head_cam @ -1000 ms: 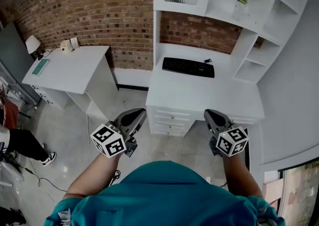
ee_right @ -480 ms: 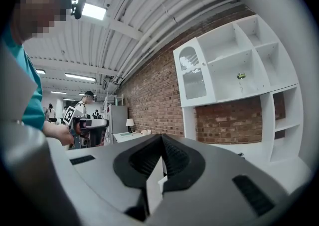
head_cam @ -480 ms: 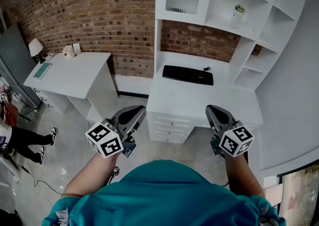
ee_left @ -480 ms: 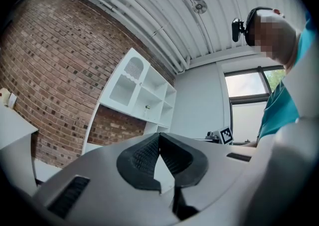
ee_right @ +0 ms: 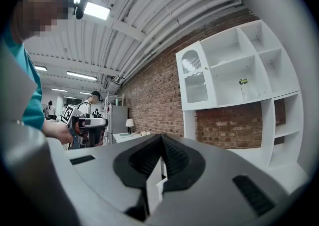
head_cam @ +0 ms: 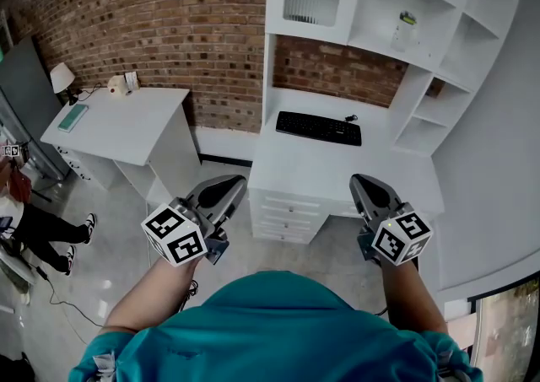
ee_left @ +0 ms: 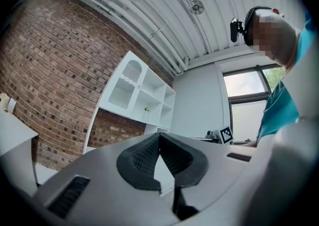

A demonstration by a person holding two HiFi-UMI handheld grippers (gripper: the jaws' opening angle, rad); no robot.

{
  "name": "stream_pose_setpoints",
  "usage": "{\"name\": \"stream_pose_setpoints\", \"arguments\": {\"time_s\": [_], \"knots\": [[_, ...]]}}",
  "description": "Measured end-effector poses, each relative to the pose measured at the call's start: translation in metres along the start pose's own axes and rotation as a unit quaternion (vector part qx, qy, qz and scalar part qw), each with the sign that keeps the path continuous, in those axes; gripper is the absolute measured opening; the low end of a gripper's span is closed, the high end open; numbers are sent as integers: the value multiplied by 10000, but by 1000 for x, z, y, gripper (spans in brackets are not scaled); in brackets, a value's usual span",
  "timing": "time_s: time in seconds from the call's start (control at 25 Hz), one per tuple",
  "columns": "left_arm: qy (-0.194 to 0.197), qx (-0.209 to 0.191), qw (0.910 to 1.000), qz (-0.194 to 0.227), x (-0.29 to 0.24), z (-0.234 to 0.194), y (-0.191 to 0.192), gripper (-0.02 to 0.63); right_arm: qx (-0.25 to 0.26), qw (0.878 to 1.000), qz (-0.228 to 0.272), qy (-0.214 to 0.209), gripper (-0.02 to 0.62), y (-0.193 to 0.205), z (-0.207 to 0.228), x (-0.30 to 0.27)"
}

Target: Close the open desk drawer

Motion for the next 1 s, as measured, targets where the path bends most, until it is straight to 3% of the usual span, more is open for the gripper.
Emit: {"name": "stream_pose_setpoints", "arguments": {"time_s": [1.0], "knots": [[40, 19, 10000, 33, -1, 0, 0, 15, 26, 10000, 27, -21, 20, 1, -1, 2]]}}
Point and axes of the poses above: the fingertips, and each gripper's own axes: x backward along the fingers, z to its right, y out of its underside, the point moved 9 cm from there along x, backward along the fingers, and after that the axes turned 14 degrees about -y, right-handed, at the moved point
